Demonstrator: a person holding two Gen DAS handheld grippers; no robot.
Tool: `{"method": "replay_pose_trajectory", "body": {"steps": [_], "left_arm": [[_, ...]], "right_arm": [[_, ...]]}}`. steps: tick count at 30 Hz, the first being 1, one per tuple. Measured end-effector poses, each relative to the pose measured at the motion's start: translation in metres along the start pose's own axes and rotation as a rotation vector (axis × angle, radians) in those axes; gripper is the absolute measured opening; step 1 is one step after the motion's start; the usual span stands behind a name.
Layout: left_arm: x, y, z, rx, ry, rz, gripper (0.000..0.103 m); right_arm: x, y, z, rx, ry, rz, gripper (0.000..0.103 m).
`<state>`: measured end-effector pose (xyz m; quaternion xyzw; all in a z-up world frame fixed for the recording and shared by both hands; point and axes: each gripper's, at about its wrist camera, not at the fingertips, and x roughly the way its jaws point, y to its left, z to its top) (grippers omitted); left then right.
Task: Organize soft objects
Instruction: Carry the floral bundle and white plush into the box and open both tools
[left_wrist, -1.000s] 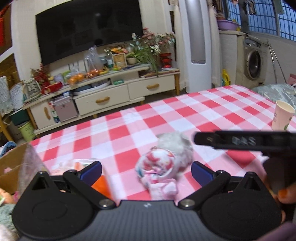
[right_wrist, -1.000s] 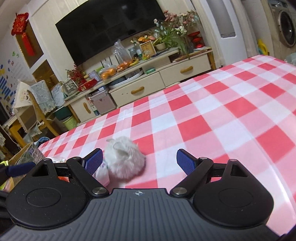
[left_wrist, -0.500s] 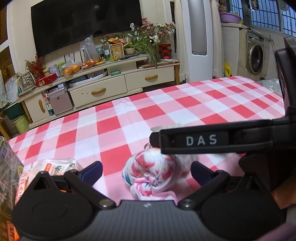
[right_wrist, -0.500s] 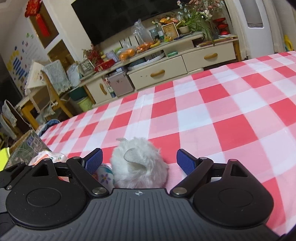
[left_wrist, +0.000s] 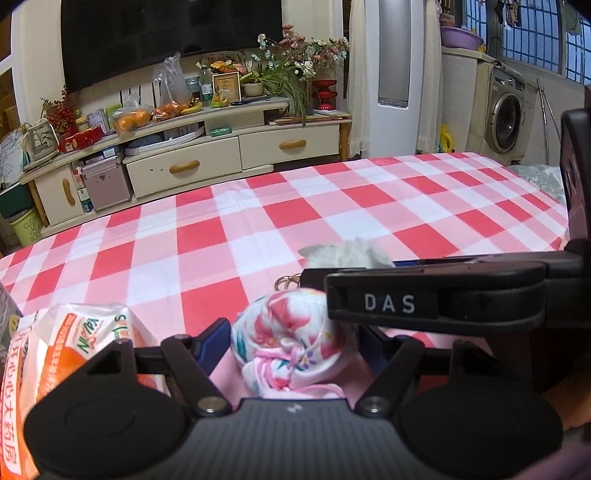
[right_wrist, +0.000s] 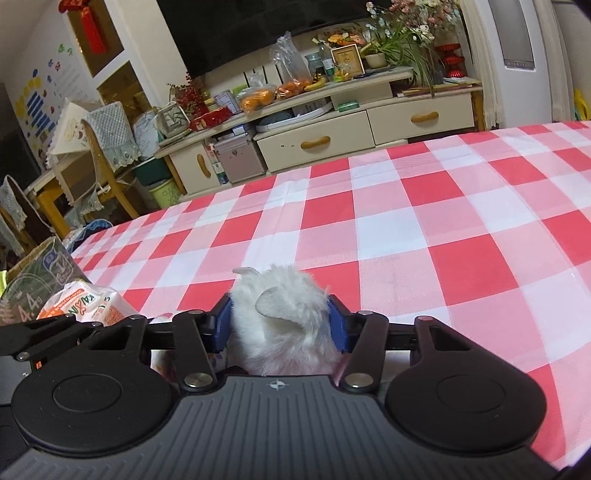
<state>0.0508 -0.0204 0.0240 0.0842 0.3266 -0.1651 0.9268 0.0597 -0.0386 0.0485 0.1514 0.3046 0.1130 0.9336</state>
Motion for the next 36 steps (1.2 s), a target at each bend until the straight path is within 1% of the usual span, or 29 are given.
{"method": "replay_pose_trajectory", "body": {"steps": [8,19,32,36], "left_arm": [[-0.007,0.001,-0.004,-0.031,0.005,-0.007,0.072],[-0.025,-0.002,-0.015,-0.053,0.027,-0.027,0.072],[-0.049,0.004,-0.023,-0.089,0.024,-0.054,0.072],[-0.059,0.004,-0.025,-0.088,0.019,-0.067,0.072]], "right_arm": [[-0.010,-0.008,-0.002,0.008,0.002,-0.010,0.061],[-0.036,-0.013,-0.012,0.038,-0.017,0.014,0.060],[-0.049,-0.017,-0.031,0.098,-0.011,-0.044,0.060],[-0.055,-0.016,-0.038,0.118,-0.001,-0.044,0.059]]}}
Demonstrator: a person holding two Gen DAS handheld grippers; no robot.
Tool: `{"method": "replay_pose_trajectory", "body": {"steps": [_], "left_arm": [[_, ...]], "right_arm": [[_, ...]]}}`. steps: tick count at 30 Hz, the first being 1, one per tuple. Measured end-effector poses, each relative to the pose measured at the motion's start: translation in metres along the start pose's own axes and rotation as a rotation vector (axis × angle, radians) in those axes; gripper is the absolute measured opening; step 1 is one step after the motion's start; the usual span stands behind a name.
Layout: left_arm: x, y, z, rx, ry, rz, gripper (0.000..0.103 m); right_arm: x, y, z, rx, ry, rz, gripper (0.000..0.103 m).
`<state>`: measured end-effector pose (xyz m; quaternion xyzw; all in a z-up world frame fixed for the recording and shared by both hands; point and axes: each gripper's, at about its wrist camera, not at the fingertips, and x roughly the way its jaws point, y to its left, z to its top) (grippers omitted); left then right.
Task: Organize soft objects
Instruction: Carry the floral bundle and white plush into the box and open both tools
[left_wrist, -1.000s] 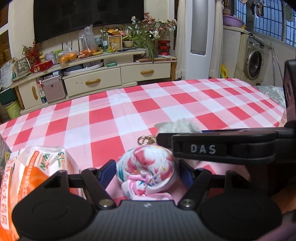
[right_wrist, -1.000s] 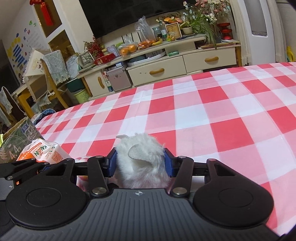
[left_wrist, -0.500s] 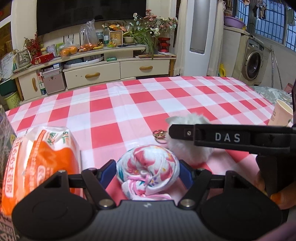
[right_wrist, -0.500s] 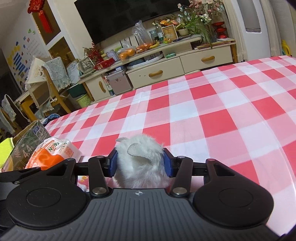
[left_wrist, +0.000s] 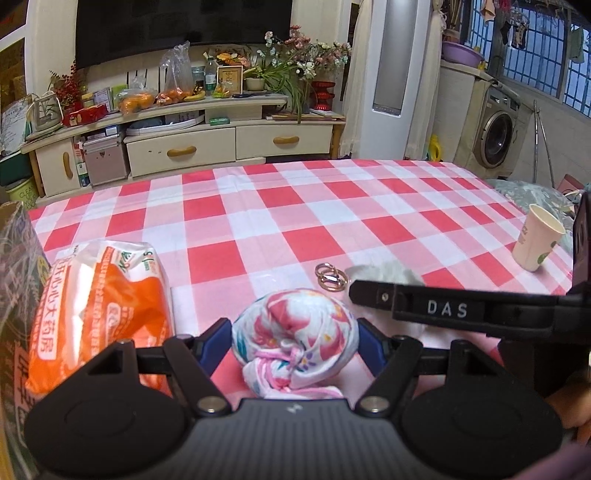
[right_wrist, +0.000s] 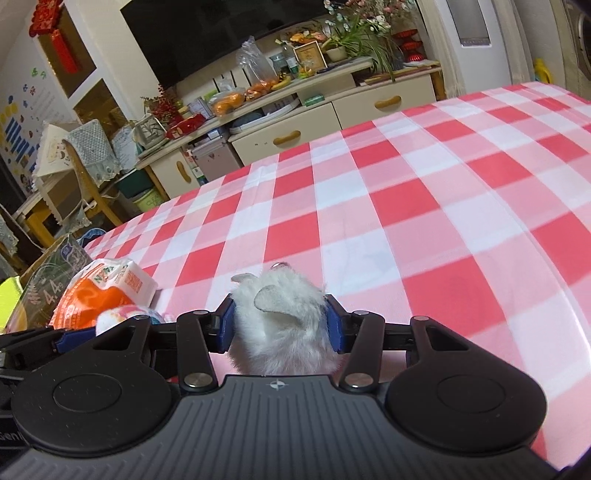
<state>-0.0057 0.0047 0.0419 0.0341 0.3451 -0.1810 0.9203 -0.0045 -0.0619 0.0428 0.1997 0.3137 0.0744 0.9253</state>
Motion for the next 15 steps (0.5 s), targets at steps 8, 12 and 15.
{"method": "replay_pose_trajectory", "body": {"steps": [8,12,15], "left_arm": [[-0.019,0.003,-0.002,-0.001,-0.021,-0.022,0.072],[-0.027,0.005,-0.002,-0.004,-0.031,-0.033,0.072],[-0.034,0.007,-0.003,-0.006,-0.042,-0.042,0.072]], "right_arm": [[-0.018,0.003,-0.014,0.024,0.014,-0.009,0.059],[-0.029,0.005,-0.018,0.023,0.010,-0.017,0.059],[-0.036,0.007,-0.020,0.028,0.002,-0.018,0.059]]}}
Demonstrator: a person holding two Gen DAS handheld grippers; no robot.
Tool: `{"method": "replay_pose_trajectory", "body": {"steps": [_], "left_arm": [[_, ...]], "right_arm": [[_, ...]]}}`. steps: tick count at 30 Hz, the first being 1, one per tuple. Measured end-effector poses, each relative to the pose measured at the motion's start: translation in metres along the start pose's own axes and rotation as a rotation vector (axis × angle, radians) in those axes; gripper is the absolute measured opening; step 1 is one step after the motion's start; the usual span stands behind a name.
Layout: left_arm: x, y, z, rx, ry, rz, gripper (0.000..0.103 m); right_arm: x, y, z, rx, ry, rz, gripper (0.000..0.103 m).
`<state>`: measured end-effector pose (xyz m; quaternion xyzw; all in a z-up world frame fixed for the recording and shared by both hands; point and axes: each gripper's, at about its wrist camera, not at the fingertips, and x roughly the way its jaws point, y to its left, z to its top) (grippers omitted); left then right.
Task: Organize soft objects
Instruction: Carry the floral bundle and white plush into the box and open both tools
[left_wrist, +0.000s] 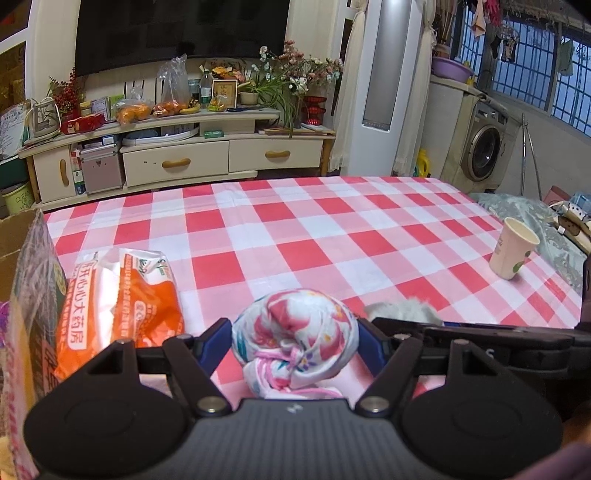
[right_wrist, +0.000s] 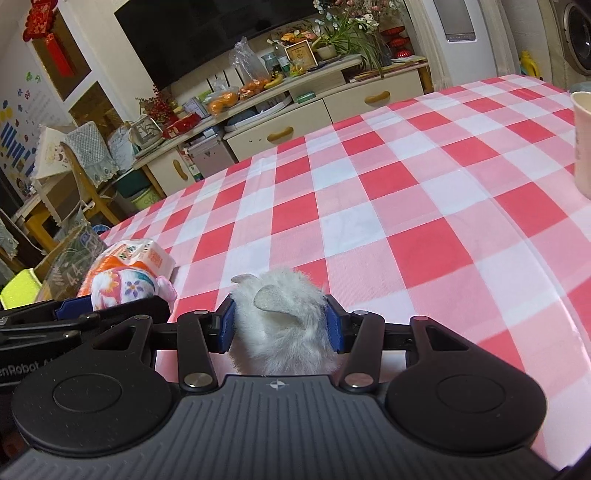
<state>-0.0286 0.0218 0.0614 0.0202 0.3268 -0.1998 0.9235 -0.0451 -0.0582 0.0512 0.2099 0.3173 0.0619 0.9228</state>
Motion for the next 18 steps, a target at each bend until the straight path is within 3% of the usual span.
{"method": "replay_pose_trajectory", "body": {"steps": [18], "left_arm": [[-0.046,0.018,0.010,-0.037,-0.096,-0.004,0.072]], "right_arm": [[-0.032,0.025,0.001,-0.012,-0.047,0.009,0.058]]}}
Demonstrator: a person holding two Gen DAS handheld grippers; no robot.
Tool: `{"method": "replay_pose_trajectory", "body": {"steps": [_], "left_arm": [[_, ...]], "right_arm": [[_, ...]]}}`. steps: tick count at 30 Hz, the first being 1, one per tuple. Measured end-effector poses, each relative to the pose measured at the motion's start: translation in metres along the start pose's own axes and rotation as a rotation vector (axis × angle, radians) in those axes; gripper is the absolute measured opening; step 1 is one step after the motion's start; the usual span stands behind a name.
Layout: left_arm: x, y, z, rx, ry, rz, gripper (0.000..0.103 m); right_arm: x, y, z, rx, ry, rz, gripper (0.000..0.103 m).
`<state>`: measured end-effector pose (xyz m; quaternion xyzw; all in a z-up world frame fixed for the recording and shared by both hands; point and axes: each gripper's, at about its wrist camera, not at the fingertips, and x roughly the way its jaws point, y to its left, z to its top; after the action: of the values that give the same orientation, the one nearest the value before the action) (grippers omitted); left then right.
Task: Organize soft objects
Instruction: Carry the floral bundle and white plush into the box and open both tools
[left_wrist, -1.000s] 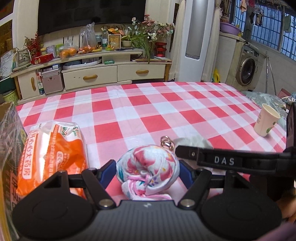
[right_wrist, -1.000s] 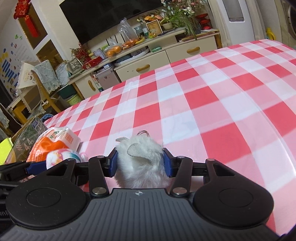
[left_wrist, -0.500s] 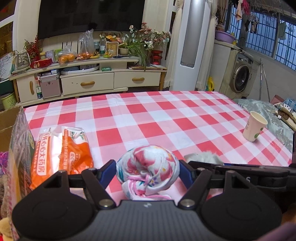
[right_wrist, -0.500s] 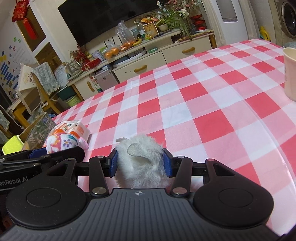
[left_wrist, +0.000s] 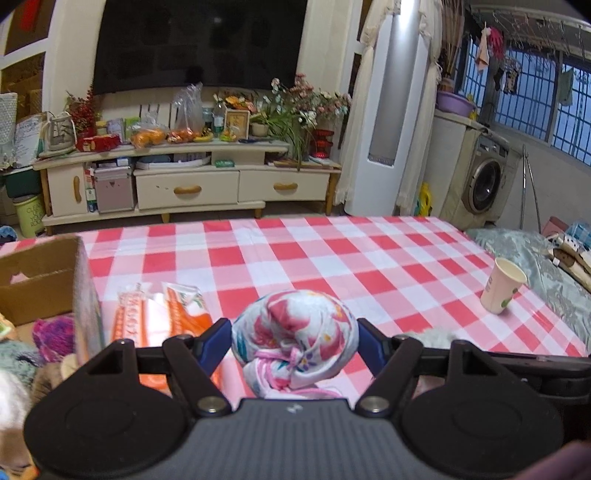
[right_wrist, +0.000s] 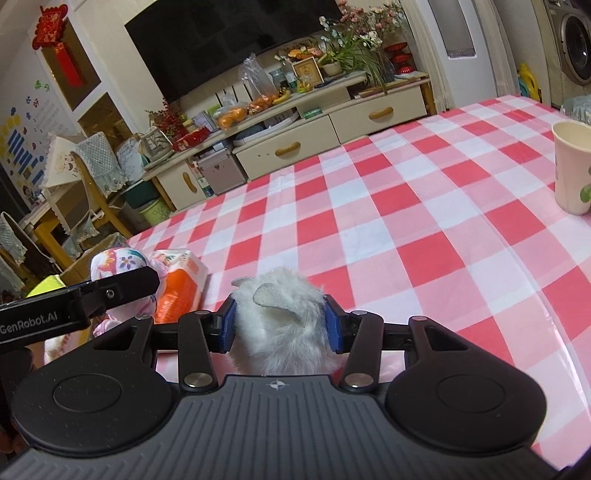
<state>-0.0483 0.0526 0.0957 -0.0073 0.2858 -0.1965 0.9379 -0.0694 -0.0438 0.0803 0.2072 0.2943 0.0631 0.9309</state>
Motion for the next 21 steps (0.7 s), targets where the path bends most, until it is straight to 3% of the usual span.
{"method": "replay_pose_trajectory", "body": {"steps": [21], "left_arm": [[-0.044,0.050,0.016,-0.079,-0.124,0.127,0.072]], "right_arm": [[0.017,0.051,0.018,-0.057,-0.016,0.074,0.058]]}}
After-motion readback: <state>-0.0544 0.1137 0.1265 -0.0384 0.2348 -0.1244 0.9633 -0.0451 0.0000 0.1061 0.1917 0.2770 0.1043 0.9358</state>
